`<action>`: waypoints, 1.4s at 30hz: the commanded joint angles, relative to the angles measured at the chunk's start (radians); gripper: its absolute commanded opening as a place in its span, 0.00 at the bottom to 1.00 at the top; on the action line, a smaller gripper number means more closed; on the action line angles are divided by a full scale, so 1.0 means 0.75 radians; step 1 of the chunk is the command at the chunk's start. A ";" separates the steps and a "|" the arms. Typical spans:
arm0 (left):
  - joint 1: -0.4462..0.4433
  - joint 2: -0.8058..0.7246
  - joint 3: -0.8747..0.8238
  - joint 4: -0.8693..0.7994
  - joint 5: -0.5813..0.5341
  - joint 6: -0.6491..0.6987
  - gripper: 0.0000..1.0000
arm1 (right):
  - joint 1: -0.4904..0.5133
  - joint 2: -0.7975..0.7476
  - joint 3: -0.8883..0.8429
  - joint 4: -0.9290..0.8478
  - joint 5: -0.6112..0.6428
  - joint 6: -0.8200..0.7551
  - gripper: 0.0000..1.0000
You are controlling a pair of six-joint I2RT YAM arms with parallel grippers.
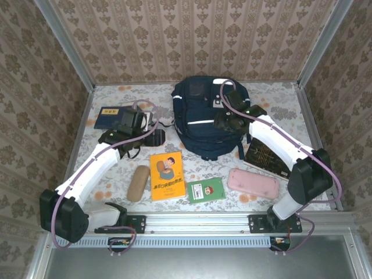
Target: Pack the student bag
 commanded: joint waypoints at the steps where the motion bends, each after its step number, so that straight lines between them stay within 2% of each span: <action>1: 0.000 -0.006 -0.023 -0.213 -0.197 -0.124 0.83 | 0.013 -0.105 -0.011 -0.128 0.118 -0.104 0.56; 6: -0.057 -0.003 -0.106 -0.440 -0.463 -0.299 0.90 | 0.045 -0.203 -0.040 -0.208 0.049 -0.192 0.65; 9: -0.059 0.064 -0.141 -0.547 -0.505 -0.397 0.93 | 0.060 -0.298 -0.112 -0.166 0.005 -0.189 0.72; 10: -0.062 0.089 -0.154 -0.560 -0.481 -0.418 0.93 | 0.064 -0.319 -0.132 -0.152 -0.021 -0.189 0.72; 11: -0.064 0.103 -0.176 -0.556 -0.442 -0.435 0.94 | 0.062 -0.334 -0.150 -0.141 -0.041 -0.185 0.79; 20: -0.067 0.115 -0.367 -0.346 -0.190 -0.523 0.96 | 0.066 -0.385 -0.266 -0.070 -0.155 -0.159 0.81; 30: -0.067 0.212 -0.444 -0.220 -0.164 -0.577 0.92 | 0.066 -0.394 -0.330 -0.015 -0.226 -0.147 0.81; 35: -0.066 0.232 -0.469 -0.186 -0.116 -0.604 0.80 | 0.067 -0.400 -0.360 0.002 -0.221 -0.136 0.80; 38: -0.066 0.192 -0.468 -0.189 -0.098 -0.612 0.66 | 0.066 -0.402 -0.372 0.008 -0.217 -0.132 0.80; 42: -0.058 0.126 -0.430 -0.235 -0.104 -0.614 0.41 | 0.067 -0.396 -0.385 0.017 -0.213 -0.124 0.79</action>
